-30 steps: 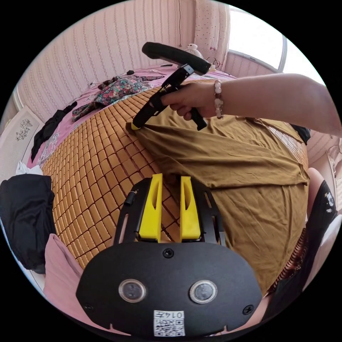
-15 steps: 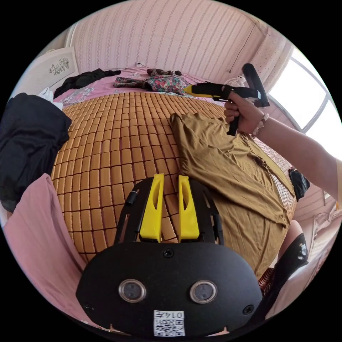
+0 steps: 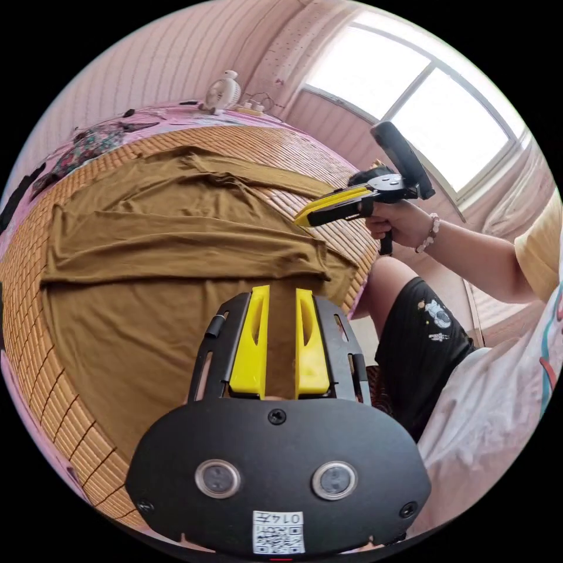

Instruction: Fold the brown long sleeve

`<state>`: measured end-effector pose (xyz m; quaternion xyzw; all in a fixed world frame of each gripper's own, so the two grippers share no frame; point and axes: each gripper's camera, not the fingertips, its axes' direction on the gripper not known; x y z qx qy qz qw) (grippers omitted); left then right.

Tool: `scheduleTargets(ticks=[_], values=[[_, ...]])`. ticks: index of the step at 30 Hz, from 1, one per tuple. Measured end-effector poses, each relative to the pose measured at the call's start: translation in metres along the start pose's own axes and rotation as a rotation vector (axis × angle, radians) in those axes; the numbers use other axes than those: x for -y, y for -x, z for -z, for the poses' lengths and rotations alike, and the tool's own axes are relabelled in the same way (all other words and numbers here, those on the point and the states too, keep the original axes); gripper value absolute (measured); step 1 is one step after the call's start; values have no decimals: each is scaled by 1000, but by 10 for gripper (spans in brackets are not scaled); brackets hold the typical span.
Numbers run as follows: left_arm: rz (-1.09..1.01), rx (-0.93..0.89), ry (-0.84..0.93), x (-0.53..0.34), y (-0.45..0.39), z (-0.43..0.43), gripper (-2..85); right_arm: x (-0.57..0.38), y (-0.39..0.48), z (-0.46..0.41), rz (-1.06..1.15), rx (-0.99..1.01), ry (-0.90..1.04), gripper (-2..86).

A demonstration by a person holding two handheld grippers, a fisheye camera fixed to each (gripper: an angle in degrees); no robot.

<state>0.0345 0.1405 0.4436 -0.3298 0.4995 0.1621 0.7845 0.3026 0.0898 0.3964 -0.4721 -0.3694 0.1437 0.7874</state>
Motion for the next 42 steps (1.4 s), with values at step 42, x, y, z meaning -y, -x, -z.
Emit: scheduleTargets(ticks=[42], values=[[50, 282, 145, 59, -53, -68, 36, -87, -217, 167, -783, -478, -423, 115]])
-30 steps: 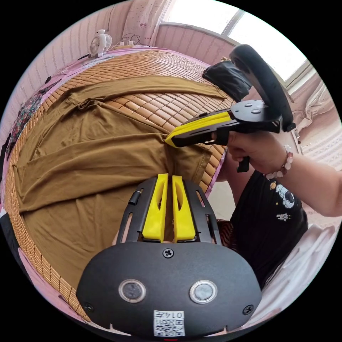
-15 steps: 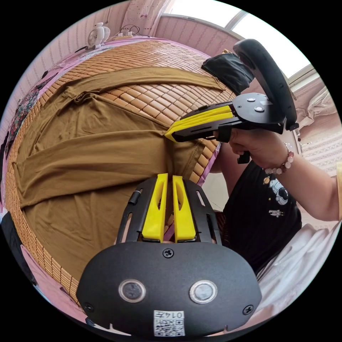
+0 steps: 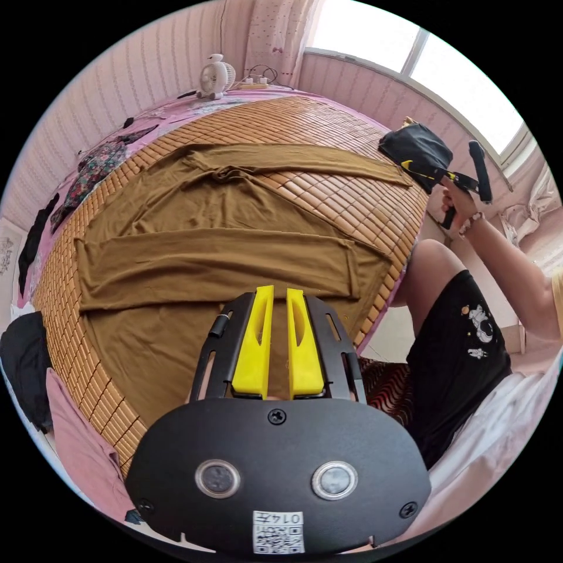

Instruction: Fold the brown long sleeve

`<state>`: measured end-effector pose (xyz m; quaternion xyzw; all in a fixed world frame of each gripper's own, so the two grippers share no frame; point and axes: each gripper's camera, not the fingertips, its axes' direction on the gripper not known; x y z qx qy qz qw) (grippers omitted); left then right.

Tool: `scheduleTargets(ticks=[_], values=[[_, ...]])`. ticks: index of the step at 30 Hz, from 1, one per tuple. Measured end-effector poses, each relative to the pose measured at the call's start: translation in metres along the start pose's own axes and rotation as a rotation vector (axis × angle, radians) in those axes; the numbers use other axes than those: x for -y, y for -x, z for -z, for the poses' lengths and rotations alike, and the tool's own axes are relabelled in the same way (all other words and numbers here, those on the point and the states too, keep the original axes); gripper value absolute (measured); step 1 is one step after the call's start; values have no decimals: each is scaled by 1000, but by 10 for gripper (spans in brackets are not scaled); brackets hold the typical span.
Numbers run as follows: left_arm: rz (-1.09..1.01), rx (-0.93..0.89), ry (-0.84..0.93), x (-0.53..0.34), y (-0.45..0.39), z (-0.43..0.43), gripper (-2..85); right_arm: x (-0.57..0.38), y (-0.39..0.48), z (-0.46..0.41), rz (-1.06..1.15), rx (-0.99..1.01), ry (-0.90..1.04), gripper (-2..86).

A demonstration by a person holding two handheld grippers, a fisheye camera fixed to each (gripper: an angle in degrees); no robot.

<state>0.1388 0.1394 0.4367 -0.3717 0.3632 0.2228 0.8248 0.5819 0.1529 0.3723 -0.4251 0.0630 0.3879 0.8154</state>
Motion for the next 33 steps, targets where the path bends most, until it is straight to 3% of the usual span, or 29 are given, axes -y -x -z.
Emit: scheduleTargets(ticks=[5, 19, 21, 25, 30, 33], values=[[146, -15, 45, -3, 34, -20, 26, 1, -10, -37, 57, -62, 156, 98], [148, 67, -71, -33, 27, 0, -6, 7, -24, -16, 64, 45, 159, 16], [173, 61, -64, -33, 31, 6, -6, 28, -9, 26, 65, 254, 11, 14], [251, -14, -221, -45, 45, 46, -7, 65, 52, 103, 199, 645, -222, 12], [341, -43, -370, -84, 75, 114, -7, 44, 203, 224, 676, 1236, -449, 15], [407, 12, -408, -127, 98, 153, -7, -23, 278, 257, 991, 1505, -379, 18]])
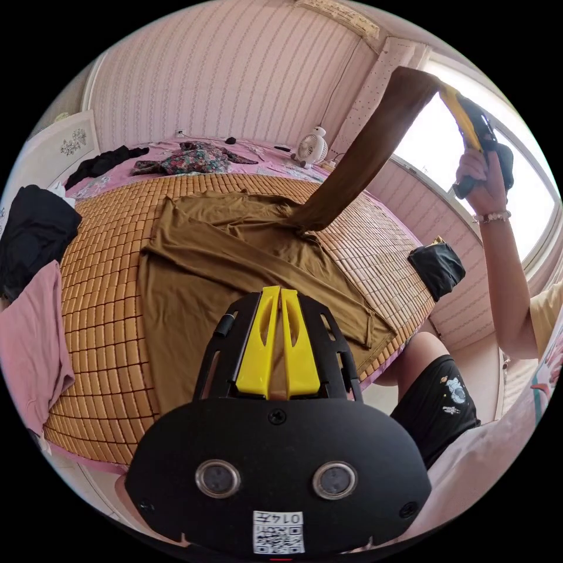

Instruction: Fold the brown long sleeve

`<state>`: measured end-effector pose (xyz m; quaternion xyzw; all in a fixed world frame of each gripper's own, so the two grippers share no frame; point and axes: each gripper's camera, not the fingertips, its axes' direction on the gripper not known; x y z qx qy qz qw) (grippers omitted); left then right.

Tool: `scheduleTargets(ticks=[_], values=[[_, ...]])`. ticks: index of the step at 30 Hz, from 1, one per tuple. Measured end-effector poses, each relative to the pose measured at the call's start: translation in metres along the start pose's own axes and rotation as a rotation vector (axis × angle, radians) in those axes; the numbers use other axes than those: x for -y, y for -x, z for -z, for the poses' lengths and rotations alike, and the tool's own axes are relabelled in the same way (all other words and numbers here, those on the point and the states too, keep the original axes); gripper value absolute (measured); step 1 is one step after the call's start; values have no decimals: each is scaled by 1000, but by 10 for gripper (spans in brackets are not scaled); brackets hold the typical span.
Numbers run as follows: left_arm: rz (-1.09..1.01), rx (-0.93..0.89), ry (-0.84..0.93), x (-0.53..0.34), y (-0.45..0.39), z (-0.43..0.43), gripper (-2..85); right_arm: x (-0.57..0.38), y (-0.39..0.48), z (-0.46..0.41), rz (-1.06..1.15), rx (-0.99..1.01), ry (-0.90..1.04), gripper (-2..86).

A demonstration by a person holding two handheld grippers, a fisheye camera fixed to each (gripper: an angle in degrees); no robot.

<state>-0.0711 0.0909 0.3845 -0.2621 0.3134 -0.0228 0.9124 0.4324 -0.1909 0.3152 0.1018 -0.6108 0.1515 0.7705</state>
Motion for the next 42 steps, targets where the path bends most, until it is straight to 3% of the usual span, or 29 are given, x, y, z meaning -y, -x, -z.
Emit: scheduleTargets(ticks=[2, 5, 9, 13, 21, 27, 34, 38, 42], values=[[70, 90, -11, -20, 33, 37, -6, -25, 27, -55, 28, 156, 132, 20], [175, 182, 26, -50, 73, 72, -6, -105, 50, -134, -111, 315, 429, 47], [258, 239, 67, -72, 108, 99, -2, -190, 59, -167, -235, 248, 715, 85], [234, 253, 60, -58, 130, 107, 7, -195, 29, -159, -294, 121, 719, 97], [79, 138, -32, 56, 183, 61, 39, -184, -141, -165, -418, -434, 615, 84], [191, 106, -43, 168, 266, -15, 73, -205, -269, -205, -536, -661, 721, 99], [308, 36, 35, 251, 313, -93, 110, -227, -351, -226, -606, -627, 735, 59], [288, 59, 147, 278, 321, -116, 57, -224, -371, -226, -589, -574, 774, 20], [312, -7, 79, 304, 329, -94, 12, -184, -373, -188, -560, -582, 532, 17]])
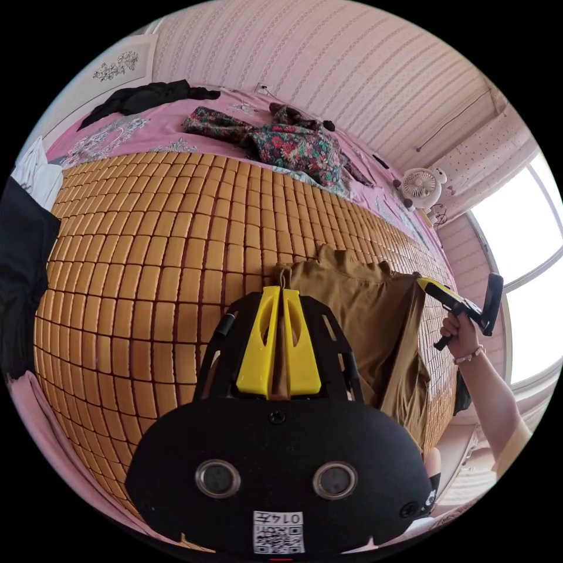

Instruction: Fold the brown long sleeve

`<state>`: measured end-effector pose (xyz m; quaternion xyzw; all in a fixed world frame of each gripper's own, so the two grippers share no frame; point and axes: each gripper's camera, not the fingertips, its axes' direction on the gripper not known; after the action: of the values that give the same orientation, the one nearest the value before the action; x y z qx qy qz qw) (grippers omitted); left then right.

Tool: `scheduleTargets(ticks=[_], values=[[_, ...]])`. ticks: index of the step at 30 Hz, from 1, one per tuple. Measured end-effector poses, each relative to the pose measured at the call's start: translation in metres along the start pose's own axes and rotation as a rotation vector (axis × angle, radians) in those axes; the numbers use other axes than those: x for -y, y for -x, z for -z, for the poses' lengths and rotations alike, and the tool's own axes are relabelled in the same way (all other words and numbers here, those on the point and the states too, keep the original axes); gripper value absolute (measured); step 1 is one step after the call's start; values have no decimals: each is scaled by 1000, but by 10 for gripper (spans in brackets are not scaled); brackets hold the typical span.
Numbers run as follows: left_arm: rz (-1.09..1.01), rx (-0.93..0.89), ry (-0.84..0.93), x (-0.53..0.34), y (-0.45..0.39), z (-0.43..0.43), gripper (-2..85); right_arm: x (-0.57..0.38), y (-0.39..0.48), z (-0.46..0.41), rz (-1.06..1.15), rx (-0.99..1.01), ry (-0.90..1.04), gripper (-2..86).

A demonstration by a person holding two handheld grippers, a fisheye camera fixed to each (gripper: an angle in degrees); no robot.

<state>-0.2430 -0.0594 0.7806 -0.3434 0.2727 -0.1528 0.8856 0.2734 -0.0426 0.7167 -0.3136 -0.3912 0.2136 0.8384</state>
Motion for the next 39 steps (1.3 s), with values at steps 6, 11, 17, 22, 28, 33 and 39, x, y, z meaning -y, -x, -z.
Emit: scheduleTargets(ticks=[6, 11, 17, 22, 28, 33, 39], values=[[-80, -119, -236, 8, -30, 93, -5, 5, -6, 79, 30, 96, -147, 14], [-250, -252, -276, -76, -53, 185, -7, -71, 6, 170, 143, 339, -219, 18], [-172, -120, -59, -268, -26, 204, -6, -263, 28, 196, 184, 175, 114, 36], [-27, -121, 26, -350, -27, 201, -5, -338, 22, 185, 14, 180, 268, 61], [-180, -10, 4, -341, -89, 179, -1, -312, 58, 151, 13, 159, 278, 76], [-379, 153, 25, -319, -134, 133, 7, -296, 142, 104, 372, 93, 282, 75], [-269, 275, 110, -297, -136, 78, 11, -289, 150, 45, 341, -22, 369, 38]])
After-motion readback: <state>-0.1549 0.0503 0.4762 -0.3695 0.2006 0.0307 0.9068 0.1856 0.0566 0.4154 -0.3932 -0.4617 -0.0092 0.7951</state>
